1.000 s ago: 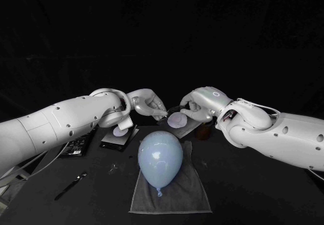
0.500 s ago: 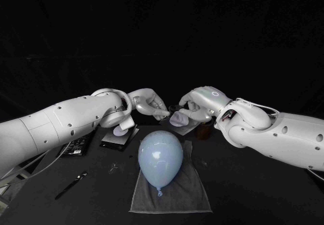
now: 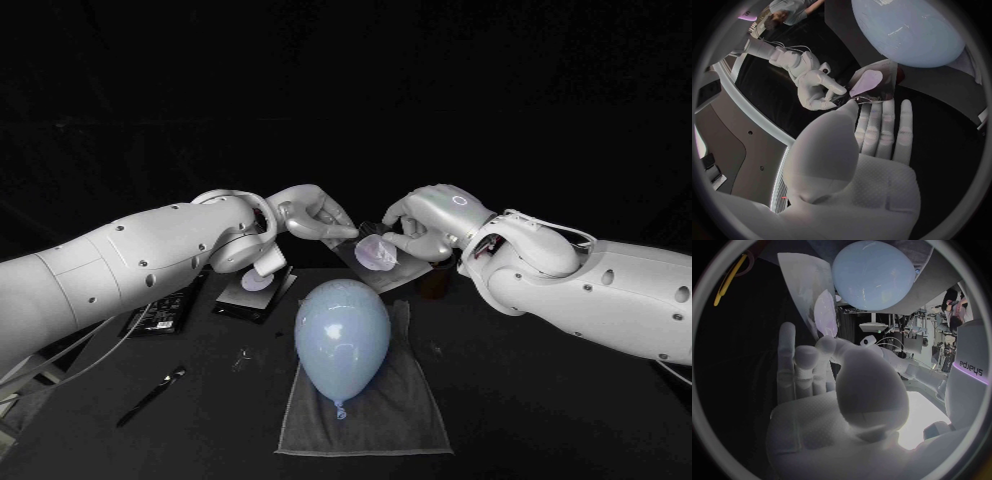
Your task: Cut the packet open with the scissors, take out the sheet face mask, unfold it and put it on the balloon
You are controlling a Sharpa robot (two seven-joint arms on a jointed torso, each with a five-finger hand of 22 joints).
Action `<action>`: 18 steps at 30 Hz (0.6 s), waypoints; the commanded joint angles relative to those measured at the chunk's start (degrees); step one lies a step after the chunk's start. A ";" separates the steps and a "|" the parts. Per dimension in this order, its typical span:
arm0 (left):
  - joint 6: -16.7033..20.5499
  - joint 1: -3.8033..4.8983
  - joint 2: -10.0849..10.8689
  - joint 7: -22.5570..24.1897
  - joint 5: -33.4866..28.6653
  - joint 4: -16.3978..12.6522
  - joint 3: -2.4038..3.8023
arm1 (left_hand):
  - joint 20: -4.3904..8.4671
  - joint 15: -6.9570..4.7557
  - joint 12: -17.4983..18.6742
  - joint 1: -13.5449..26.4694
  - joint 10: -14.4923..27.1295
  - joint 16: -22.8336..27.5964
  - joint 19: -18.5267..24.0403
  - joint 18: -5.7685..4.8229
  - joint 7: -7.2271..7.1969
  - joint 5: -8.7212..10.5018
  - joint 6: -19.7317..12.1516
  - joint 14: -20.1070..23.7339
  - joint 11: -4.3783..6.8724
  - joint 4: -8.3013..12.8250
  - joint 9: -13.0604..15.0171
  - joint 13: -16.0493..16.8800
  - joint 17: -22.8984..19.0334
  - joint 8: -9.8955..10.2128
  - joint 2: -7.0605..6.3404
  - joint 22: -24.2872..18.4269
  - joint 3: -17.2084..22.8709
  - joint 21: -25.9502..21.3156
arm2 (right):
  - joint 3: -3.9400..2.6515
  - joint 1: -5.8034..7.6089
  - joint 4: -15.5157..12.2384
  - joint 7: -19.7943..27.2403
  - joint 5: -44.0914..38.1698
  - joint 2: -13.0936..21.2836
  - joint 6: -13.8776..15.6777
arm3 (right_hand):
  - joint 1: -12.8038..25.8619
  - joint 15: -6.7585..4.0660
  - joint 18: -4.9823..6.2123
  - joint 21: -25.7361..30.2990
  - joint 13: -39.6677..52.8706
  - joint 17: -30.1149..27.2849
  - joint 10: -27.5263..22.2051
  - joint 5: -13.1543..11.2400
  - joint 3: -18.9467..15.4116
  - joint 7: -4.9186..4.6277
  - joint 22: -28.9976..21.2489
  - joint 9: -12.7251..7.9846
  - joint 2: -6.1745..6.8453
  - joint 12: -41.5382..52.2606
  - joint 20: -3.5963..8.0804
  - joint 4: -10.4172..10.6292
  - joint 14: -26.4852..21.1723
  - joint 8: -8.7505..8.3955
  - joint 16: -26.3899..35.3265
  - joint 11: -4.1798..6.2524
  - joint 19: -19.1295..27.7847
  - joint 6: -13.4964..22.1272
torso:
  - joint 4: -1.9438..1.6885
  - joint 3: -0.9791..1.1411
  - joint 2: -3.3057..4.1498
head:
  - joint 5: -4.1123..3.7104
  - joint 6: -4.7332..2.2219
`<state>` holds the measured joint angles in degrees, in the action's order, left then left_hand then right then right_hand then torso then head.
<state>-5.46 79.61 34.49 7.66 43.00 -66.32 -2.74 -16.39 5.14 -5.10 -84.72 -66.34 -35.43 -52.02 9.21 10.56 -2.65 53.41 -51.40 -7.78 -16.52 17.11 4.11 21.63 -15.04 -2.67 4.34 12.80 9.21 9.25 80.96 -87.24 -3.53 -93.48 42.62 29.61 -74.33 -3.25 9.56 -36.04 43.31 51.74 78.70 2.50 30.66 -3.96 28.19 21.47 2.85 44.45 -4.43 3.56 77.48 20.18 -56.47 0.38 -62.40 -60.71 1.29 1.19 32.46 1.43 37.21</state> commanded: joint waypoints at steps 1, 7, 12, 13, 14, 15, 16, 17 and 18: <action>0.01 0.04 -0.01 0.28 -2.73 -0.02 0.03 | -0.02 0.51 0.30 -0.21 0.44 0.42 0.28 0.91 0.23 -0.08 -0.24 0.00 -0.08 -0.02 -0.09 0.04 0.12 0.42 -0.50 -0.09 -0.57 -0.37 | -0.07 0.07 -0.09 0.41 -0.67 0.02 1.00 | -0.17 -0.05 0.71 -0.15 0.08 0.05 0.31 0.27 -0.03 0.02 0.07 3.36 -0.64 -0.19 -0.31 -0.30 0.50 0.67 0.00 0.03 -0.16 -0.37 | -0.01 -0.03 0.03 | -0.01 0.06; -0.97 0.04 0.29 0.15 -3.55 0.02 -0.01 | -0.07 0.66 0.53 -0.50 0.87 0.76 0.59 0.80 0.33 -0.07 -0.54 0.27 -0.23 -0.04 -0.20 0.03 0.17 0.76 -0.64 -0.18 -0.75 -0.60 | -0.07 0.07 0.01 0.36 -0.67 0.11 1.03 | -0.15 -0.05 0.71 -0.14 0.08 0.00 0.33 0.27 -0.03 0.02 0.07 3.36 -0.63 -0.23 -0.32 -0.29 0.50 0.67 0.07 0.03 -0.15 -0.36 | 0.00 -0.01 0.03 | 0.08 -0.02; -1.18 0.04 0.42 0.17 -4.90 0.12 -0.09 | -0.08 0.69 0.27 1.02 0.44 1.08 0.75 0.76 0.24 -0.06 -0.04 0.19 -0.17 -0.30 -0.16 0.26 0.40 0.82 -0.20 -0.22 -1.69 -0.80 | -0.07 0.07 0.15 0.35 -0.63 0.02 0.68 | -0.14 -0.05 0.71 -0.13 0.08 -0.02 0.33 0.27 -0.03 0.02 0.07 3.35 -0.63 -0.25 -0.33 -0.28 0.50 0.67 0.10 0.03 -0.15 -0.36 | -0.04 -0.01 -0.01 | -0.05 0.01; -1.13 0.04 0.42 0.19 -5.11 0.13 -0.10 | -0.08 0.72 0.23 2.15 0.41 1.17 0.76 0.76 0.29 -0.05 0.02 0.16 -0.19 -0.32 -0.19 0.32 0.48 0.92 -0.20 -0.22 -2.34 -0.84 | -0.07 0.07 0.18 0.36 -0.62 0.00 0.61 | -0.14 -0.05 0.71 -0.13 0.08 -0.02 0.33 0.27 -0.03 0.02 0.07 3.35 -0.63 -0.25 -0.33 -0.28 0.50 0.67 0.10 0.03 -0.15 -0.36 | -0.02 -0.02 -0.02 | -0.04 0.03; -1.10 0.04 0.42 0.21 -5.27 0.13 -0.10 | -0.08 0.76 0.20 3.92 0.38 1.25 0.76 0.75 0.41 -0.02 0.05 0.14 -0.29 -0.34 -0.22 0.38 0.56 1.03 -0.31 -0.21 -3.29 -0.88 | -0.07 0.07 0.20 0.36 -0.61 -0.02 0.56 | -0.14 -0.05 0.71 -0.13 0.08 -0.02 0.33 0.27 -0.03 0.02 0.07 3.35 -0.63 -0.25 -0.33 -0.28 0.50 0.67 0.10 0.03 -0.15 -0.36 | -0.02 -0.02 -0.02 | -0.04 0.02; -1.00 0.04 0.41 0.28 -5.83 0.15 -0.12 | -0.08 0.81 0.07 8.28 0.32 1.46 0.75 0.76 0.31 -0.06 0.40 0.07 -0.16 -0.37 -0.21 0.57 0.80 1.13 0.09 -0.20 -5.55 -0.96 | -0.07 0.07 0.26 0.36 -0.59 -0.07 0.41 | -0.14 -0.05 0.71 -0.13 0.08 -0.02 0.33 0.27 -0.03 0.02 0.07 3.35 -0.63 -0.25 -0.33 -0.28 0.50 0.67 0.10 0.03 -0.15 -0.36 | -0.02 -0.02 -0.02 | -0.03 0.02; -0.92 0.04 0.41 0.34 -6.14 0.16 -0.12 | -0.07 0.72 0.01 9.12 0.26 1.53 0.71 0.78 0.27 -0.03 0.56 0.03 -0.17 -0.35 -0.18 0.65 0.90 1.14 0.31 -0.19 -6.15 -0.98 | -0.06 0.07 0.31 0.36 -0.58 -0.10 0.32 | -0.14 -0.05 0.71 -0.13 0.08 -0.02 0.33 0.27 -0.03 0.02 0.07 3.35 -0.63 -0.25 -0.33 -0.28 0.50 0.67 0.10 0.03 -0.15 -0.36 | -0.02 -0.02 -0.01 | -0.03 0.03; -0.86 0.04 0.41 0.39 -6.38 0.17 -0.13 | -0.07 0.69 -0.02 9.48 0.23 1.57 0.70 0.78 0.23 -0.03 0.63 0.01 -0.14 -0.35 -0.16 0.69 0.96 1.15 0.46 -0.19 -6.45 -0.99 | -0.06 0.07 0.35 0.37 -0.57 -0.14 0.24 | -0.12 -0.05 0.71 -0.11 0.03 -0.01 0.34 0.27 -0.02 0.03 0.07 3.35 -0.62 -0.35 -0.34 -0.28 0.52 0.68 0.12 0.03 -0.14 -0.36 | -0.01 -0.02 0.01 | -0.02 0.03; -0.81 0.04 0.42 0.43 -6.57 0.18 -0.13 | -0.07 0.67 -0.05 10.73 0.24 1.69 0.66 0.78 0.21 -0.03 0.78 0.00 -0.13 -0.35 -0.12 0.78 1.09 1.17 0.71 -0.18 -7.35 -1.02 | -0.06 0.07 0.39 0.37 -0.56 -0.16 0.18 | -0.12 -0.05 0.71 -0.11 0.03 -0.01 0.34 0.27 -0.02 0.03 0.07 3.35 -0.62 -0.35 -0.34 -0.28 0.52 0.68 0.12 0.03 -0.14 -0.36 | -0.01 -0.01 0.02 | -0.06 0.04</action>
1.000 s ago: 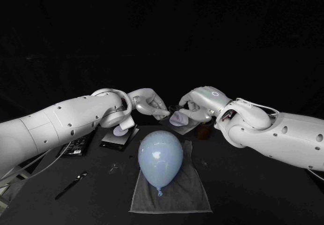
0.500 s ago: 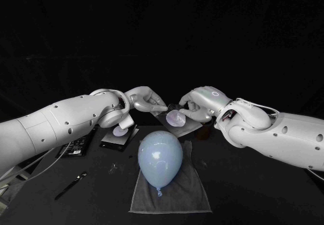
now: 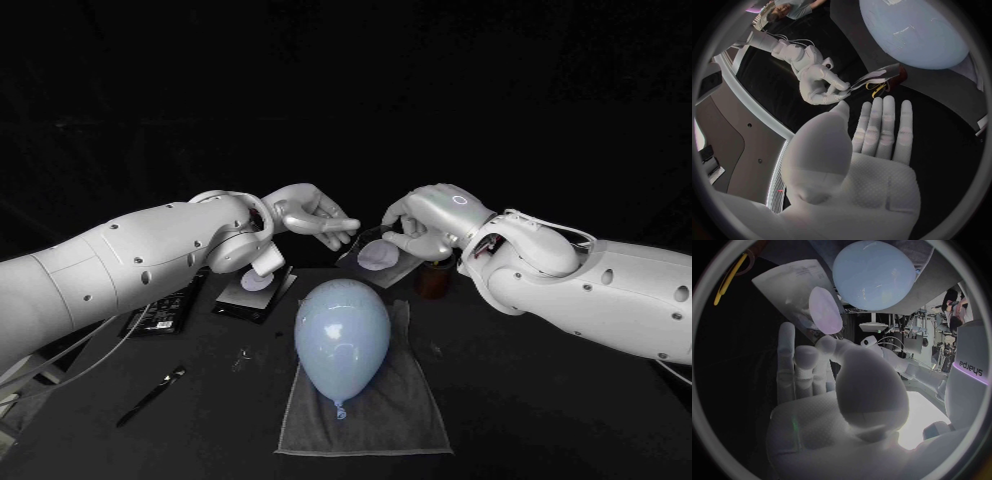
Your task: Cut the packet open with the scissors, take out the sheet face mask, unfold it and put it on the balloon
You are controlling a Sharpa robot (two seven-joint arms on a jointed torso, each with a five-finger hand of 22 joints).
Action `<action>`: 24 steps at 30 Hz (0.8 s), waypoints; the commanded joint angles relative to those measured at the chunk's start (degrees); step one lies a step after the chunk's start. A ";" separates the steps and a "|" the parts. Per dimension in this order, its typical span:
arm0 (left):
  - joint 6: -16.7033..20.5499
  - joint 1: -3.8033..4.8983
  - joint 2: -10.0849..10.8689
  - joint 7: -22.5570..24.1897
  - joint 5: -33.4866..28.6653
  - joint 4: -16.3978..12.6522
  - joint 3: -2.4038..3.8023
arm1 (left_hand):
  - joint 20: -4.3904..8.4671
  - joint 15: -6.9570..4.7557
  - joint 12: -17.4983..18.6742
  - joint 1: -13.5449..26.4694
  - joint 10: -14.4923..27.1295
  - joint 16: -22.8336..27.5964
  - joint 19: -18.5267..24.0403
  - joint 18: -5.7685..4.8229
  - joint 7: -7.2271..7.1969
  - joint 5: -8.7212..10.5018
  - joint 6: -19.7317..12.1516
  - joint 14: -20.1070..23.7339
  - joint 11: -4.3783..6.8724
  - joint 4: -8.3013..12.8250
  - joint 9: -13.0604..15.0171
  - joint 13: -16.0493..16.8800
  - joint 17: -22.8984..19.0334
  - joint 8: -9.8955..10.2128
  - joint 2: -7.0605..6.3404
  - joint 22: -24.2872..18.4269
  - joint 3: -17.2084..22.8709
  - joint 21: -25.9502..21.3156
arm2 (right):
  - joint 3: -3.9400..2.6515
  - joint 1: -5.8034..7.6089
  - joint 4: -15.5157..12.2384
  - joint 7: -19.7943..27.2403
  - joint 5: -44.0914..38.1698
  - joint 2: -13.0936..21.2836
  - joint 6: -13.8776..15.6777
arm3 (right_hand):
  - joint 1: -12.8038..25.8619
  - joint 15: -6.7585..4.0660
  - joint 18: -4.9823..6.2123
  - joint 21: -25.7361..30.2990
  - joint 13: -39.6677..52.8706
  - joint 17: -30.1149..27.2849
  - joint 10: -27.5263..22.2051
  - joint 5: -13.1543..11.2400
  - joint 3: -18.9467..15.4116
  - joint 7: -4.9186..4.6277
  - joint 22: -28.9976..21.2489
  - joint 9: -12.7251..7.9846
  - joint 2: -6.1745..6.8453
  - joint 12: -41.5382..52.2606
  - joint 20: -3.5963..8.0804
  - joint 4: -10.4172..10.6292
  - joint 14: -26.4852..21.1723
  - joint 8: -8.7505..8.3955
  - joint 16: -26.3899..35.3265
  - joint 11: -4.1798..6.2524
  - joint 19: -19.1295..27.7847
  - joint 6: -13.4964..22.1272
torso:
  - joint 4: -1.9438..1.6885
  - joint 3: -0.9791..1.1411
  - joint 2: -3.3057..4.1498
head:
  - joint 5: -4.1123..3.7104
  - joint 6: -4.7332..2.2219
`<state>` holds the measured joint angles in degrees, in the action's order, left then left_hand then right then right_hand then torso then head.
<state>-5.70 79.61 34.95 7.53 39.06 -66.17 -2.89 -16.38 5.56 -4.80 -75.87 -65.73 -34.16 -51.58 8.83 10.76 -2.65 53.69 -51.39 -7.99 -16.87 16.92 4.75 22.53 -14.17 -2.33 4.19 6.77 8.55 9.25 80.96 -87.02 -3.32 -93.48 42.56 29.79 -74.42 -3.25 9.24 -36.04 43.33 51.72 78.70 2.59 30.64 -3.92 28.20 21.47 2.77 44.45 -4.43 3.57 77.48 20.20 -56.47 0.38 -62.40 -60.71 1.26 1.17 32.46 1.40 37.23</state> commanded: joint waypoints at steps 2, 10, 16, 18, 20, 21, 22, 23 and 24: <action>-0.48 0.04 -0.01 0.59 -2.84 0.03 0.02 | -0.08 0.25 -0.35 2.20 -0.34 0.49 0.21 1.16 -0.01 -0.02 0.58 -0.01 0.10 -0.02 0.09 0.18 0.27 0.30 0.51 -0.03 -1.70 -0.39 | -0.06 0.07 0.23 0.17 -0.55 -0.14 -0.08 | -0.03 -0.05 1.03 -0.11 0.00 0.01 0.34 0.18 -0.01 -0.01 0.06 3.35 -0.53 -0.34 -0.34 -0.29 0.52 0.66 0.12 0.03 -0.14 -0.37 | 0.02 0.02 0.03 | -0.03 0.02; -0.36 0.04 0.09 0.57 -1.70 -0.13 0.01 | -0.08 -0.05 -0.41 -5.44 -0.24 0.91 0.16 1.18 -0.82 -0.12 1.24 -0.08 0.62 2.25 0.30 0.44 0.76 0.25 -0.88 -0.02 -1.54 -0.52 | -0.06 0.07 0.26 0.18 -0.54 -0.18 -0.13 | -0.03 -0.05 1.03 -0.11 0.00 0.01 0.34 0.18 -0.01 -0.01 0.06 3.35 -0.53 -0.34 -0.34 -0.29 0.52 0.66 0.12 0.03 -0.14 -0.37 | 0.05 0.01 0.03 | 0.05 0.19; 0.02 -0.23 0.47 0.93 1.37 -0.33 -0.01 | -0.12 -0.01 0.08 -13.79 0.44 1.92 0.22 1.11 -1.02 -0.10 1.85 0.41 0.58 5.06 0.25 0.25 1.00 0.43 -1.63 0.00 1.56 -0.65 | -0.06 0.07 0.17 0.15 -0.49 -0.04 -0.06 | -0.03 -0.05 1.03 -0.11 0.00 0.01 0.34 0.18 -0.01 -0.01 0.06 3.35 -0.53 -0.34 -0.34 -0.29 0.52 0.66 0.12 0.03 -0.14 -0.37 | 0.02 0.02 -0.02 | 0.00 0.21; 0.16 -0.50 0.75 1.11 1.84 -0.42 -0.01 | -0.13 0.12 0.16 -14.07 0.51 2.27 0.28 1.06 -0.99 -0.09 1.90 0.73 0.50 4.86 0.21 0.19 0.98 0.52 -2.10 -0.01 1.78 -0.70 | -0.06 0.07 0.13 0.14 -0.45 0.02 -0.10 | -0.01 -0.05 1.04 -0.08 -0.08 0.03 0.36 0.18 0.01 0.00 0.06 3.34 -0.53 -0.51 -0.35 -0.29 0.56 0.67 0.14 0.04 -0.12 -0.38 | 0.02 0.02 -0.02 | 0.00 0.21; 0.19 -0.81 1.08 1.31 2.11 -0.51 -0.01 | -0.20 0.46 0.24 -13.85 0.57 3.06 0.84 0.79 -0.91 -0.08 2.01 1.64 0.34 4.05 0.16 0.12 0.88 0.65 -2.69 -0.13 1.89 -1.06 | -0.06 0.07 0.10 0.14 -0.32 0.09 -0.13 | -0.01 -0.05 1.04 -0.08 -0.08 0.03 0.36 0.18 0.01 0.00 0.06 3.34 -0.53 -0.51 -0.35 -0.29 0.56 0.67 0.14 0.04 -0.12 -0.38 | 0.03 0.02 -0.01 | -0.05 0.21; 0.28 -1.09 1.37 1.53 2.27 -0.57 -0.01 | -0.21 0.57 0.27 -13.59 0.60 3.36 1.10 0.66 -0.91 -0.08 2.09 1.99 0.28 3.60 0.15 0.10 0.85 0.68 -2.92 -0.18 1.83 -1.24 | -0.06 0.07 0.08 0.13 -0.23 0.13 -0.15 | 0.00 -0.05 1.04 -0.08 -0.03 0.05 0.38 0.18 0.01 0.00 0.06 3.34 -0.53 -0.47 -0.36 -0.29 0.57 0.67 0.13 0.04 -0.12 -0.38 | 0.04 0.02 0.00 | -0.10 0.19; 0.36 -1.29 1.56 1.71 2.31 -0.58 -0.01 | -0.21 0.61 0.26 -13.51 0.59 3.49 1.21 0.60 -0.91 -0.08 2.13 2.11 0.27 3.39 0.14 0.10 0.84 0.70 -3.00 -0.20 1.82 -1.31 | -0.06 0.07 0.04 0.13 -0.14 0.20 -0.18 | 0.00 -0.05 1.04 -0.08 -0.03 0.05 0.38 0.18 0.01 0.00 0.06 3.34 -0.53 -0.47 -0.36 -0.29 0.57 0.67 0.13 0.04 -0.12 -0.38 | 0.04 0.01 0.00 | -0.10 0.19; 0.41 -1.48 1.75 1.88 2.24 -0.56 -0.01 | -0.21 0.62 0.26 -13.50 0.59 3.53 1.24 0.58 -0.92 -0.08 2.14 2.14 0.27 3.34 0.15 0.10 0.84 0.70 -3.00 -0.20 1.83 -1.33 | -0.06 0.07 0.02 0.12 -0.08 0.25 -0.20 | 0.00 -0.05 1.04 -0.08 -0.03 0.05 0.38 0.18 0.01 0.00 0.06 3.34 -0.53 -0.47 -0.36 -0.29 0.57 0.67 0.13 0.04 -0.12 -0.38 | 0.02 0.01 0.01 | -0.17 0.17; 0.40 -1.63 1.88 2.01 2.12 -0.53 -0.01 | -0.21 0.65 0.24 -13.50 0.55 3.67 1.34 0.52 -0.97 -0.08 2.23 2.29 0.28 3.15 0.15 0.10 0.83 0.69 -2.94 -0.21 1.90 -1.40 | -0.06 0.07 0.01 0.12 -0.04 0.28 -0.21 | 0.00 -0.05 1.04 -0.08 -0.04 0.06 0.38 0.18 0.02 0.00 0.06 3.34 -0.53 -0.49 -0.36 -0.29 0.58 0.67 0.12 0.04 -0.12 -0.38 | 0.01 0.01 0.02 | -0.18 0.16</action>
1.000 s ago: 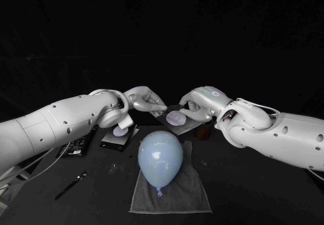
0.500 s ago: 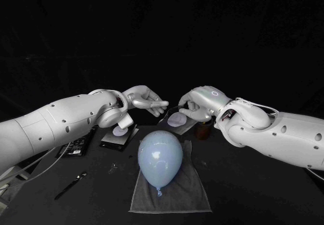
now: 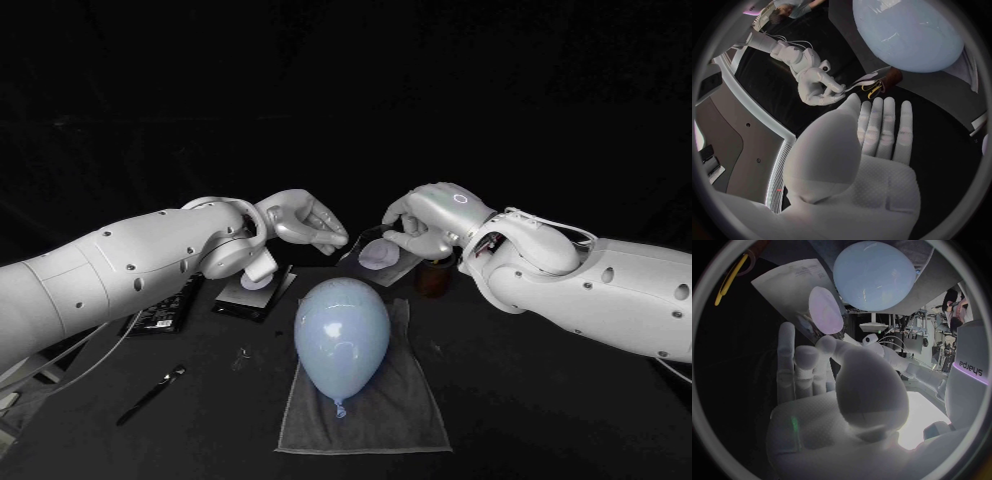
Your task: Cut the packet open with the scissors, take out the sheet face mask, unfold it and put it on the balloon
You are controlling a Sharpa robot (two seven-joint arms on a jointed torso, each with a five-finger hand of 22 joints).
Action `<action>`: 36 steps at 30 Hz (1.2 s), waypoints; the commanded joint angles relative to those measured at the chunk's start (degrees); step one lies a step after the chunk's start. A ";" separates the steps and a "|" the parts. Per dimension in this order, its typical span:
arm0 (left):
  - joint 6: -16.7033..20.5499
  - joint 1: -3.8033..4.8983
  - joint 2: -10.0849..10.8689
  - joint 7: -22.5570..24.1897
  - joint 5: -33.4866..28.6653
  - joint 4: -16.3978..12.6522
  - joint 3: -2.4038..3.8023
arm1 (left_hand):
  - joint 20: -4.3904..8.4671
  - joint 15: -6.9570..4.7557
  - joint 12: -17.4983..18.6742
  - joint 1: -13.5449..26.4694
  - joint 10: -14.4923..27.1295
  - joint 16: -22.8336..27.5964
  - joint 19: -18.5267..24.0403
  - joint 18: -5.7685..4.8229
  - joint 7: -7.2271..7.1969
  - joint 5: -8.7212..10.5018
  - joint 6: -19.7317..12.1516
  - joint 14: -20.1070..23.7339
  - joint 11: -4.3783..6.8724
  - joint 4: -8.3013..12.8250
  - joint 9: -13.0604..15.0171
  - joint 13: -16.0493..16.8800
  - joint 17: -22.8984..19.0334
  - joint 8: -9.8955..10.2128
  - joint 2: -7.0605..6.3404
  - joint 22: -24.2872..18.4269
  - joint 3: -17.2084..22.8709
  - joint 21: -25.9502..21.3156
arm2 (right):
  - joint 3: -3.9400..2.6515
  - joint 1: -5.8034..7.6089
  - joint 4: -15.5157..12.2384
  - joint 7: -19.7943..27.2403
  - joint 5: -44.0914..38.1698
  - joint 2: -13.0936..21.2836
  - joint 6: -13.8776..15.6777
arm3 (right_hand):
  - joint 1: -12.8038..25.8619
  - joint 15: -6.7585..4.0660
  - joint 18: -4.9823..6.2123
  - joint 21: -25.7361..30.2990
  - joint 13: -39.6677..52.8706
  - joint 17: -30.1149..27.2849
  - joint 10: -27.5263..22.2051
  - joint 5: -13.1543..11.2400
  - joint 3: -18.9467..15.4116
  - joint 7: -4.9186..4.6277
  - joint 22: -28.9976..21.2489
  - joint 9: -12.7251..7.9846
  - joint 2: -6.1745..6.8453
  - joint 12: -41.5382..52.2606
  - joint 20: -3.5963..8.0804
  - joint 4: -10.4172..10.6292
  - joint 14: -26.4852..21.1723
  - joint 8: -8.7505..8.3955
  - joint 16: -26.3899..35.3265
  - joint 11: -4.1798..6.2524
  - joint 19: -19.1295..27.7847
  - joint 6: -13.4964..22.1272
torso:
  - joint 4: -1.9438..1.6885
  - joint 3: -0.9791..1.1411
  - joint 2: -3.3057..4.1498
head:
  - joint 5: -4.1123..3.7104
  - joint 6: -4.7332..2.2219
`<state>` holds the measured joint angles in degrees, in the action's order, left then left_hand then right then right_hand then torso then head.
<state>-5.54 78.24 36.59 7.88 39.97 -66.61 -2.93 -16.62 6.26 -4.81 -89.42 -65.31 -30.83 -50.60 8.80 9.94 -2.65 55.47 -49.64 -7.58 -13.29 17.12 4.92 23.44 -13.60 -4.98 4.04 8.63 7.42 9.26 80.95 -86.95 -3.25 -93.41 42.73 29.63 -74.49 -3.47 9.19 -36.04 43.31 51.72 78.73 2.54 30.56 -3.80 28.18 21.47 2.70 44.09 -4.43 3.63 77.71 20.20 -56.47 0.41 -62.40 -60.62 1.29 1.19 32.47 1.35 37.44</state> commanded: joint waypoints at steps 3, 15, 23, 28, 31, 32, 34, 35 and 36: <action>0.05 -0.63 0.55 2.00 0.89 -0.02 0.02 | 0.02 0.02 0.24 -0.14 0.05 0.78 0.72 0.35 -0.40 -0.08 0.73 0.96 -0.10 -0.93 0.00 -0.09 -0.13 0.06 -0.07 -0.10 0.33 -0.51 | -0.07 0.08 -0.11 0.04 -0.02 0.18 -0.08 | 0.06 0.17 1.09 -0.07 -0.06 0.11 0.35 0.23 0.10 -0.12 0.07 3.34 -0.47 -0.17 -0.36 -0.36 0.37 0.68 0.08 0.01 -0.12 -0.48 | -0.02 -0.02 0.03 | -0.19 -0.01; -1.46 -1.42 1.00 2.81 2.30 -0.41 0.02 | 0.01 0.38 0.46 -1.93 0.22 2.19 2.06 -0.46 -1.01 -0.09 1.16 1.85 -0.32 -1.42 0.06 -0.30 -0.24 0.14 -1.02 -0.16 0.94 -1.44 | -0.07 0.07 -0.18 -0.10 0.07 0.21 -0.33 | 0.06 0.17 1.09 -0.06 0.05 0.15 0.41 0.23 0.12 -0.11 0.07 3.33 -0.48 -0.11 -0.37 -0.38 0.41 0.69 0.07 0.01 -0.12 -0.49 | -0.04 0.01 -0.01 | -0.14 0.21; -0.94 -1.69 0.75 3.11 3.84 -0.38 0.02 | 0.04 0.31 0.48 -2.83 0.08 2.49 2.10 -0.55 -1.02 -0.10 1.54 1.67 -0.18 -1.59 0.13 -0.37 -0.20 0.06 -0.64 -0.09 1.80 -1.52 | -0.07 0.07 -0.29 -0.12 0.08 0.25 -0.35 | 0.05 0.17 1.09 -0.06 0.12 0.26 0.44 0.23 0.13 -0.10 0.08 3.33 -0.49 -0.06 -0.37 -0.39 0.46 0.70 -0.02 0.02 -0.12 -0.51 | 0.04 -0.01 -0.01 | -0.09 0.23; -0.29 -1.97 0.35 3.26 4.56 -0.28 0.02 | 0.06 0.20 0.51 -3.37 -0.04 2.64 1.97 -0.53 -0.85 -0.10 1.74 1.37 -0.08 -1.87 0.17 -0.45 -0.14 0.04 -0.28 -0.02 2.62 -1.49 | -0.07 0.07 -0.48 -0.11 0.08 0.28 -0.32 | 0.05 0.17 1.09 -0.06 0.12 0.26 0.44 0.23 0.13 -0.10 0.08 3.33 -0.49 -0.06 -0.37 -0.39 0.46 0.70 -0.02 0.02 -0.12 -0.51 | 0.06 0.00 0.02 | -0.07 0.21; -0.04 -2.04 0.20 3.34 4.70 -0.22 0.02 | 0.08 0.15 0.53 -3.53 -0.16 2.76 1.85 -0.49 -0.81 -0.10 1.89 1.12 -0.05 -2.31 0.23 -0.51 -0.09 0.00 0.32 0.03 3.37 -1.46 | -0.07 0.07 -0.59 -0.10 0.12 0.28 -0.32 | 0.05 0.17 1.09 -0.06 0.12 0.26 0.44 0.23 0.13 -0.10 0.08 3.33 -0.49 -0.06 -0.37 -0.39 0.46 0.70 -0.02 0.02 -0.12 -0.51 | 0.02 0.02 -0.01 | -0.20 0.22; 0.00 -2.06 0.16 3.37 4.73 -0.21 0.02 | 0.08 0.14 0.53 -3.55 -0.20 2.77 1.82 -0.48 -0.82 -0.10 1.93 1.05 -0.03 -2.39 0.25 -0.52 -0.07 -0.02 0.39 0.04 3.49 -1.45 | -0.07 0.07 -0.62 -0.10 0.14 0.28 -0.32 | 0.05 0.17 1.09 -0.06 0.12 0.26 0.44 0.23 0.13 -0.10 0.08 3.33 -0.49 -0.06 -0.37 -0.39 0.46 0.70 -0.02 0.02 -0.12 -0.51 | 0.03 0.01 -0.01 | -0.23 0.18; 0.02 -2.08 0.09 3.42 4.77 -0.21 0.02 | 0.08 0.14 0.53 -3.55 -0.20 2.77 1.82 -0.48 -0.82 -0.10 1.93 1.05 -0.03 -2.39 0.25 -0.52 -0.07 -0.02 0.39 0.04 3.49 -1.45 | -0.07 0.07 -0.65 -0.10 0.16 0.26 -0.32 | 0.05 0.16 1.10 -0.06 0.21 0.32 0.52 0.23 0.14 -0.09 0.08 3.34 -0.49 -0.02 -0.37 -0.41 0.52 0.73 -0.05 0.03 -0.14 -0.55 | 0.02 0.02 0.01 | -0.29 0.21; 0.01 -2.09 0.06 3.43 4.78 -0.22 0.02 | 0.08 0.14 0.53 -3.55 -0.20 2.77 1.82 -0.48 -0.82 -0.10 1.93 1.05 -0.03 -2.39 0.25 -0.52 -0.07 -0.02 0.39 0.04 3.49 -1.45 | -0.07 0.07 -0.65 -0.10 0.17 0.24 -0.32 | 0.05 0.16 1.10 -0.06 0.21 0.32 0.52 0.23 0.14 -0.09 0.08 3.34 -0.49 -0.02 -0.37 -0.41 0.52 0.73 -0.05 0.03 -0.14 -0.55 | 0.02 0.00 0.01 | -0.29 0.21; -0.03 -2.10 0.04 3.44 4.80 -0.25 0.02 | 0.08 0.13 0.53 -3.57 -0.23 2.78 1.79 -0.47 -0.83 -0.09 1.95 0.99 -0.02 -2.43 0.27 -0.53 -0.06 -0.03 0.38 0.05 3.57 -1.44 | -0.07 0.07 -0.65 -0.10 0.18 0.23 -0.32 | 0.05 0.16 1.10 -0.06 0.21 0.32 0.52 0.23 0.14 -0.09 0.08 3.34 -0.49 -0.02 -0.37 -0.41 0.52 0.73 -0.05 0.03 -0.14 -0.55 | 0.01 -0.01 0.00 | -0.32 0.24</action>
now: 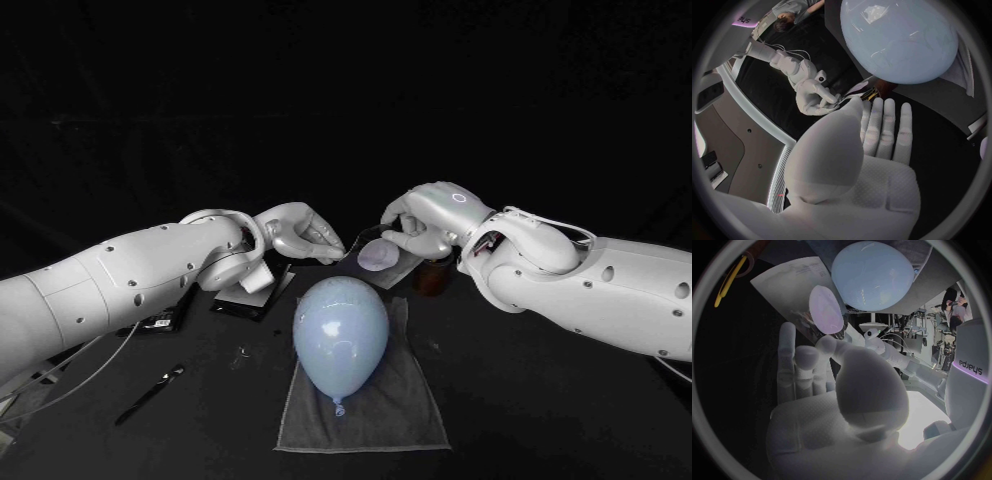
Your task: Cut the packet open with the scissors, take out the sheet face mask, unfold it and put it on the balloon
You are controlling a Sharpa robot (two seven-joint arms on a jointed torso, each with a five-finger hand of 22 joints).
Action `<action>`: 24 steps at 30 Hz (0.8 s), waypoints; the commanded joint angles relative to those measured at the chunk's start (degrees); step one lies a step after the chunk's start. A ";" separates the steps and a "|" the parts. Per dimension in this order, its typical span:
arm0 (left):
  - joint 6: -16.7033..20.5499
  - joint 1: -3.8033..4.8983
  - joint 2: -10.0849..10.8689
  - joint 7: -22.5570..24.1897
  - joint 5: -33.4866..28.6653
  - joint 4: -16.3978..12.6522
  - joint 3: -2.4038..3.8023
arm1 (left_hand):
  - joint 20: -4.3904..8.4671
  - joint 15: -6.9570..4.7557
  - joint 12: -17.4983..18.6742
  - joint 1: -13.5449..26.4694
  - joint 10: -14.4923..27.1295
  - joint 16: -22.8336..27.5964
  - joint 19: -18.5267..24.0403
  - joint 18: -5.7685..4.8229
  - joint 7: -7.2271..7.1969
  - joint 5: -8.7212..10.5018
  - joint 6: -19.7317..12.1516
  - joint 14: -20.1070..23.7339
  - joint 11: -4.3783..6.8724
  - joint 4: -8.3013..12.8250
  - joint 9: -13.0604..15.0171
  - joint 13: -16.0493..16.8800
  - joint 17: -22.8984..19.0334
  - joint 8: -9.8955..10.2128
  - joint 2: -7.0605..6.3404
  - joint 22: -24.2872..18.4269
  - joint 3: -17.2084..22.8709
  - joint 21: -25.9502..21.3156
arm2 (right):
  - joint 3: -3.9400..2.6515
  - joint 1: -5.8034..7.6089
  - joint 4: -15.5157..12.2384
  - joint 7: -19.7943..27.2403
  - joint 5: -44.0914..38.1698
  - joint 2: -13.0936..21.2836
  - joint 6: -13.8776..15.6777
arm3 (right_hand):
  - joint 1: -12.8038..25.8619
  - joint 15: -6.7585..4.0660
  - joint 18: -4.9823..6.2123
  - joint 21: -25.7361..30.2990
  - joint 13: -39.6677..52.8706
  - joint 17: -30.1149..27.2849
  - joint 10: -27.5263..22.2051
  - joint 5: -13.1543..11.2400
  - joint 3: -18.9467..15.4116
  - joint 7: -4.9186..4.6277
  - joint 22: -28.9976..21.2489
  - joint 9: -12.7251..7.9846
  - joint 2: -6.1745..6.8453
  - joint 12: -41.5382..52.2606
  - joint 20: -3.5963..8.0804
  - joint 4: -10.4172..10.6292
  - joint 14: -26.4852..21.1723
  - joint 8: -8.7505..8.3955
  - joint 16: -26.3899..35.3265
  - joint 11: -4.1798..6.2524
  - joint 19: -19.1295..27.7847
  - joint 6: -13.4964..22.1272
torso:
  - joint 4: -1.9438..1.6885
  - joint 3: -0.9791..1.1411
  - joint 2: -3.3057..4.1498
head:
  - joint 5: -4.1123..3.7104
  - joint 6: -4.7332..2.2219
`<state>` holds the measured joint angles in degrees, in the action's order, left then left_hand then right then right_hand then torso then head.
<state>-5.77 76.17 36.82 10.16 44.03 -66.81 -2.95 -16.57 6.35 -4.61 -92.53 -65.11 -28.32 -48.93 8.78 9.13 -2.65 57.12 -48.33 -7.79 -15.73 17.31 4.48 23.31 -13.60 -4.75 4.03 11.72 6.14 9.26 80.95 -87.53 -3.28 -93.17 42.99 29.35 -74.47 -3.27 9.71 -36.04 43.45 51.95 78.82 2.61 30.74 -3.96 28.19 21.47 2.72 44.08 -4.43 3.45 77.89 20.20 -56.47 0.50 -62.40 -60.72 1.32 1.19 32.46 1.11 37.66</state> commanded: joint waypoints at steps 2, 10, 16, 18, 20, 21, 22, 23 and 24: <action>0.09 -0.04 -0.21 1.17 0.76 -0.12 0.04 | 0.03 0.01 0.32 -0.53 -0.48 0.31 0.08 -0.43 -0.07 -0.09 0.33 -0.43 0.21 -0.02 0.11 -0.11 0.10 -0.04 -0.20 0.07 0.52 -0.15 | -0.07 0.07 -0.07 -0.08 -0.05 -0.06 -0.06 | 0.03 -0.03 0.58 -0.06 0.06 0.09 0.43 0.16 -0.03 0.07 0.07 3.34 -0.50 -0.01 -0.37 -0.23 0.34 0.73 -0.05 -0.05 -0.14 -0.45 | -0.03 -0.01 -0.01 | -0.05 0.02; -0.18 -0.05 -0.17 1.23 0.78 -0.29 0.04 | 0.02 0.00 0.35 -0.52 -0.51 0.37 0.05 -0.42 -0.09 -0.09 0.32 -0.52 0.19 -0.09 0.13 -0.15 0.13 -0.02 -0.64 0.08 0.54 -0.16 | -0.07 0.07 0.00 -0.09 -0.04 -0.17 -0.21 | 0.03 -0.03 0.58 -0.06 0.06 0.09 0.43 0.16 -0.03 0.07 0.07 3.34 -0.50 -0.01 -0.37 -0.23 0.34 0.73 -0.05 -0.05 -0.14 -0.45 | -0.06 -0.02 0.01 | -0.19 0.14; -0.12 -0.05 -0.11 1.43 0.78 -0.41 0.04 | 0.02 0.00 0.36 -0.54 -0.51 0.39 0.05 -0.42 -0.09 -0.09 0.32 -0.54 0.20 -0.10 0.13 -0.15 0.13 -0.02 -0.70 0.08 0.56 -0.16 | -0.07 0.07 0.19 -0.15 -0.03 -0.28 -0.40 | 0.03 -0.03 0.58 -0.06 0.06 0.09 0.43 0.16 -0.03 0.07 0.07 3.34 -0.50 -0.01 -0.37 -0.23 0.34 0.73 -0.05 -0.05 -0.14 -0.45 | -0.06 -0.03 0.00 | -0.15 0.21; 0.03 -0.05 -0.08 1.54 0.78 -0.45 0.04 | 0.02 0.00 0.38 -0.49 -0.50 0.42 0.06 -0.43 -0.04 -0.09 0.29 -0.55 0.18 -0.17 0.13 -0.17 0.14 0.00 -0.83 0.08 0.56 -0.17 | -0.07 0.07 0.29 -0.17 -0.03 -0.32 -0.47 | 0.03 -0.03 0.58 -0.06 0.06 0.09 0.43 0.16 -0.03 0.07 0.07 3.34 -0.50 -0.01 -0.37 -0.23 0.34 0.73 -0.05 -0.05 -0.14 -0.45 | -0.07 -0.02 0.01 | -0.14 0.23; 0.23 -0.05 -0.05 1.66 0.78 -0.50 0.04 | 0.01 0.01 0.40 -0.44 -0.47 0.45 0.06 -0.43 0.01 -0.10 0.28 -0.56 0.18 -0.23 0.14 -0.18 0.15 0.02 -0.91 0.08 0.57 -0.18 | -0.07 0.07 0.38 -0.19 -0.02 -0.38 -0.55 | 0.02 -0.06 0.59 -0.06 0.15 0.09 0.55 0.16 -0.01 0.10 0.09 3.33 -0.49 -0.02 -0.37 -0.29 0.41 0.77 -0.01 -0.02 -0.17 -0.49 | -0.07 -0.01 0.00 | -0.13 0.23; 0.35 -0.05 -0.04 1.74 0.78 -0.54 0.04 | 0.01 0.01 0.41 -0.43 -0.46 0.45 0.06 -0.43 0.03 -0.10 0.27 -0.57 0.18 -0.25 0.14 -0.19 0.15 0.02 -0.94 0.08 0.57 -0.18 | -0.07 0.07 0.40 -0.20 -0.02 -0.40 -0.62 | 0.02 -0.06 0.59 -0.06 0.15 0.09 0.55 0.16 -0.01 0.10 0.09 3.33 -0.49 -0.02 -0.37 -0.29 0.41 0.77 -0.01 -0.02 -0.17 -0.49 | -0.06 -0.02 0.00 | -0.14 0.20; 0.40 -0.05 -0.03 1.77 0.78 -0.56 0.04 | 0.01 0.01 0.43 -0.41 -0.43 0.48 0.06 -0.43 0.09 -0.10 0.26 -0.58 0.18 -0.29 0.14 -0.20 0.16 0.04 -1.02 0.08 0.59 -0.18 | -0.07 0.07 0.42 -0.20 -0.02 -0.42 -0.66 | 0.02 -0.06 0.59 -0.06 0.15 0.09 0.55 0.16 -0.01 0.10 0.09 3.33 -0.49 -0.02 -0.37 -0.29 0.41 0.77 -0.01 -0.02 -0.17 -0.49 | -0.05 -0.03 0.00 | -0.13 0.19; 0.47 -0.05 -0.02 1.83 0.78 -0.60 0.04 | 0.02 0.01 0.44 -0.39 -0.41 0.49 0.06 -0.43 0.12 -0.10 0.25 -0.59 0.18 -0.31 0.14 -0.21 0.17 0.05 -1.06 0.08 0.60 -0.18 | -0.07 0.07 0.44 -0.20 -0.02 -0.46 -0.72 | 0.02 -0.06 0.59 -0.06 0.15 0.09 0.55 0.16 -0.01 0.10 0.09 3.33 -0.49 -0.02 -0.37 -0.29 0.41 0.77 -0.01 -0.02 -0.17 -0.49 | -0.05 -0.02 -0.01 | -0.14 0.19; 0.53 -0.05 -0.02 1.88 0.79 -0.63 0.04 | 0.01 0.01 0.47 -0.34 -0.38 0.52 0.06 -0.43 0.18 -0.10 0.22 -0.61 0.16 -0.36 0.13 -0.22 0.17 0.07 -1.16 0.08 0.62 -0.19 | -0.07 0.07 0.46 -0.21 -0.02 -0.50 -0.80 | 0.02 -0.06 0.59 -0.06 0.15 0.09 0.55 0.16 -0.01 0.10 0.09 3.33 -0.49 -0.02 -0.37 -0.29 0.41 0.77 -0.01 -0.02 -0.17 -0.49 | -0.04 -0.03 0.00 | -0.12 0.17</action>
<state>-5.66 76.12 36.84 10.81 44.64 -67.28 -2.95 -16.57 6.36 -4.38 -93.00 -65.33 -28.10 -48.93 8.76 9.13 -2.65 57.12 -48.56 -7.57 -15.90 17.37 4.35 23.43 -13.60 -5.32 4.02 12.20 6.15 9.26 80.95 -87.13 -3.31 -93.04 42.58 28.92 -74.34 -3.26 9.64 -36.04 43.55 51.96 78.81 2.51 30.72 -3.77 28.22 21.47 2.85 44.08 -4.43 3.47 77.89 20.20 -56.47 0.49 -62.40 -60.76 1.25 1.16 32.47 0.97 37.88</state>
